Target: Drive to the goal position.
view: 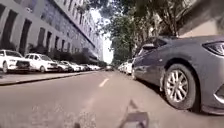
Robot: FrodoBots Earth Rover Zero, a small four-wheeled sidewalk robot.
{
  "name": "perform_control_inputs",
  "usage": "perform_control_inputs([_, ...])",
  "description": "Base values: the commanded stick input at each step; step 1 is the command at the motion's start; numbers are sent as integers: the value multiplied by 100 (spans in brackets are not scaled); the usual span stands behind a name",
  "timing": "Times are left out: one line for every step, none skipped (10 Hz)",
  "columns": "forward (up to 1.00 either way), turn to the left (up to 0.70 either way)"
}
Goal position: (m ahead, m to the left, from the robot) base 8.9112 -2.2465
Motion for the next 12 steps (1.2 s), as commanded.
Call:
perform_control_inputs([70, 0])
perform_control_inputs([70, 0])
perform_control_inputs([70, 0])
perform_control_inputs([70, 0])
perform_control_inputs([70, 0])
perform_control_inputs([70, 0])
perform_control_inputs([70, 0])
perform_control_inputs([70, 0])
perform_control_inputs([70, 0])
perform_control_inputs([70, 0])
perform_control_inputs([70, 0])
perform_control_inputs([70, 0])
